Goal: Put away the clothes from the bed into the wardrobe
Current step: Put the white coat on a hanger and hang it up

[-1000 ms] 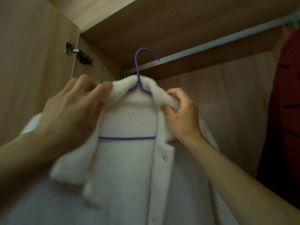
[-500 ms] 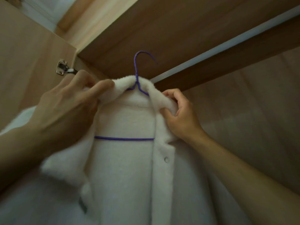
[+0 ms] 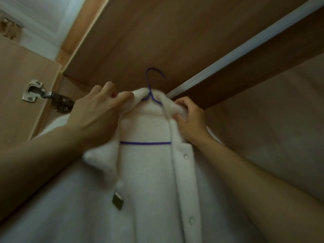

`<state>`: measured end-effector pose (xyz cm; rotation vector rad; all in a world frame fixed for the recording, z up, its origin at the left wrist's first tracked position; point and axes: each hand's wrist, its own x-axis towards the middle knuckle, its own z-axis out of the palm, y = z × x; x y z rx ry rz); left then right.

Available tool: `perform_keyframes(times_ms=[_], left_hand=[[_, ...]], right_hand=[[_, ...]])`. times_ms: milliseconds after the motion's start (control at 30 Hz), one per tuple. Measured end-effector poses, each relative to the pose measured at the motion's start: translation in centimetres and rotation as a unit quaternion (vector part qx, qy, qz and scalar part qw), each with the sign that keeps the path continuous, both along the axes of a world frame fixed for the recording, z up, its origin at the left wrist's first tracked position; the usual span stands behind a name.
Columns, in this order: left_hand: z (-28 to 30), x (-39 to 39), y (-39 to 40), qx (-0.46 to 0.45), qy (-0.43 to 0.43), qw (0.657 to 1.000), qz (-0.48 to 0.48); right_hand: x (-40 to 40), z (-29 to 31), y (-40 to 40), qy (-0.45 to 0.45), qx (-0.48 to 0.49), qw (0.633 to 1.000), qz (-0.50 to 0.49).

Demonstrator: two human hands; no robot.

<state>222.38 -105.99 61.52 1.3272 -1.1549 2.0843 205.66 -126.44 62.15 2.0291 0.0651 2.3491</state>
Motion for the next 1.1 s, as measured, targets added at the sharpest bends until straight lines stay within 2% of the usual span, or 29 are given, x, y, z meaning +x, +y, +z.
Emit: perform_keyframes(times_ms=[100, 200, 267, 400, 533, 633, 800, 933, 1100], left_hand=[[0.9, 0.3, -2.6, 0.001, 0.011, 1.0, -0.014], [-1.2, 1.8, -6.2, 0.028, 0.032, 0.999, -0.027], [-3.1, 3.2, -8.6, 0.041, 0.023, 0.999, 0.002], [-4.5, 4.5, -9.3, 0.007, 0.016, 0.998, 0.065], [-5.8, 3.7, -8.3, 0.02, -0.003, 0.995, 0.095], [-10.1, 4.1, -7.2, 0.068, -0.017, 0.994, 0.082], [-16.4, 6.0, -7.8, 0.103, 0.042, 0.989, 0.094], [-17.2, 6.2, -8.5, 0.11, 0.055, 0.99, 0.07], [-17.3, 6.0, -9.3, 0.123, 0.069, 0.984, 0.111]], right_hand=[[0.8, 1.0, -2.3, -0.013, 0.008, 1.0, 0.003], [2.6, -0.3, -5.8, 0.034, 0.049, 0.998, -0.024], [4.4, -2.2, -8.4, 0.065, 0.071, 0.995, -0.02], [7.3, -4.3, -10.8, 0.06, 0.087, 0.994, 0.011], [7.3, -6.4, -11.4, 0.084, 0.079, 0.99, -0.086], [6.5, -11.1, -11.2, 0.146, 0.142, 0.966, -0.159], [7.8, -17.7, -12.5, 0.196, 0.168, 0.945, -0.202], [9.1, -21.4, -13.5, 0.196, 0.146, 0.941, -0.236], [10.8, -24.6, -15.5, 0.22, 0.138, 0.922, -0.286]])
